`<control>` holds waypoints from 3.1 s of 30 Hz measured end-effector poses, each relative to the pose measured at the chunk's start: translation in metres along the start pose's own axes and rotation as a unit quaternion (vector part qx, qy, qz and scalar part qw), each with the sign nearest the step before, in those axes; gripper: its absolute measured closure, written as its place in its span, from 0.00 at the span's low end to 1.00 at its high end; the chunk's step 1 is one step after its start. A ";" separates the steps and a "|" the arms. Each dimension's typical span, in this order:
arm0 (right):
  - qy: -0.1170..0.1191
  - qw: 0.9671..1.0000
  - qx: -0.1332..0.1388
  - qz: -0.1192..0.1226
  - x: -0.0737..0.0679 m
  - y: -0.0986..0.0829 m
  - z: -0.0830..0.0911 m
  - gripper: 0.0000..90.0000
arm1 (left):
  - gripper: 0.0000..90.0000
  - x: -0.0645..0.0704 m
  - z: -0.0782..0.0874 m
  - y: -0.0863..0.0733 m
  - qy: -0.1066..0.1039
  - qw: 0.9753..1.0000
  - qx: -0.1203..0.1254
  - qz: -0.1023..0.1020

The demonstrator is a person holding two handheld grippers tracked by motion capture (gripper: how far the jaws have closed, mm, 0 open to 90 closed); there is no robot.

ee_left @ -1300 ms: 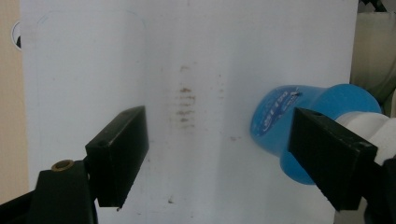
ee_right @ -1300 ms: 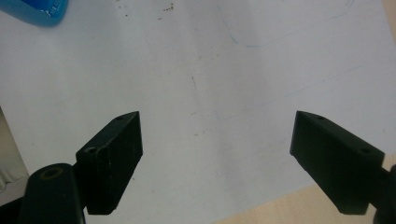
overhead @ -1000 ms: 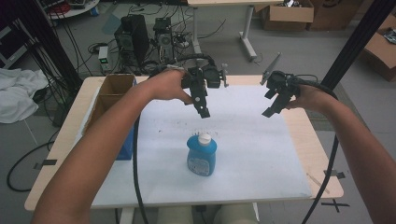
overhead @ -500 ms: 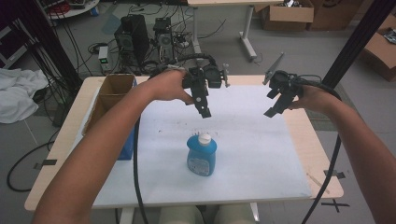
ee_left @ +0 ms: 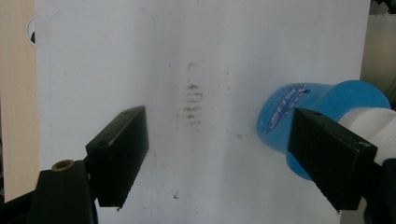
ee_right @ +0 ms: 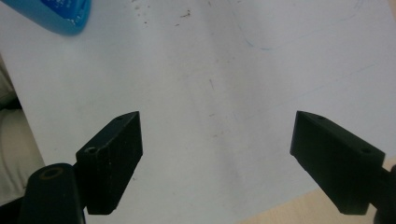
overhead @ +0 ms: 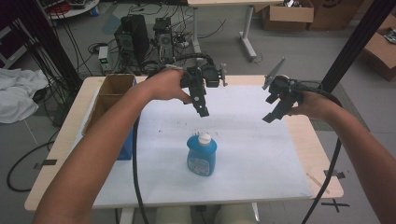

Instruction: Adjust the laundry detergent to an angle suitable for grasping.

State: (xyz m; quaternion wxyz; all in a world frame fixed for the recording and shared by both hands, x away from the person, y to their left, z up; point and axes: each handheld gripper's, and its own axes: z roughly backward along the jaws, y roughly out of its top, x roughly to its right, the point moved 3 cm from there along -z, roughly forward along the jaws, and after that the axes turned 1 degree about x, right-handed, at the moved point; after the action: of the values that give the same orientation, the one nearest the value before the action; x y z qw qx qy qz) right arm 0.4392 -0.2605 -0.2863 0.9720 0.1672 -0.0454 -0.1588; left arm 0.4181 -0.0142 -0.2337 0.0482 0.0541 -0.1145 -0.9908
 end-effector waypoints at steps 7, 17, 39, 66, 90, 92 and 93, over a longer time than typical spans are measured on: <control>0.016 1.000 0.017 0.003 -0.028 0.005 0.011 0.21 | 0.24 -0.004 -0.002 0.000 0.004 1.000 0.002 -0.002; 0.026 0.999 0.037 -0.006 -0.072 0.013 0.011 0.21 | 0.24 -0.006 -0.003 -0.004 0.006 1.000 0.002 0.000; 0.028 0.990 0.128 -0.058 -0.132 0.018 -0.014 0.18 | 0.24 -0.010 -0.008 -0.003 0.007 1.000 -0.005 -0.006; 0.045 0.984 0.157 -0.071 -0.165 0.042 -0.059 0.17 | 0.24 -0.012 -0.011 -0.003 0.006 1.000 -0.008 -0.001; 0.042 0.974 0.205 -0.086 -0.171 0.061 -0.097 0.17 | 0.24 -0.014 -0.013 -0.003 0.006 1.000 -0.009 0.000; 0.038 0.973 0.210 -0.085 -0.172 0.064 -0.102 0.17 | 0.24 -0.014 -0.014 -0.003 0.005 1.000 -0.009 0.002; 0.036 0.972 0.215 -0.087 -0.172 0.065 -0.103 0.17 | 0.24 -0.014 -0.013 -0.003 0.005 1.000 -0.011 0.000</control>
State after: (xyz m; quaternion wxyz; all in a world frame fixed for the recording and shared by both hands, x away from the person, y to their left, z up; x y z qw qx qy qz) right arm 0.3097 -0.1151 -0.3670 0.8968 0.3807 -0.0288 -0.2235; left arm 0.4329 -0.0127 -0.2460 0.0498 0.0589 -0.1035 -0.9916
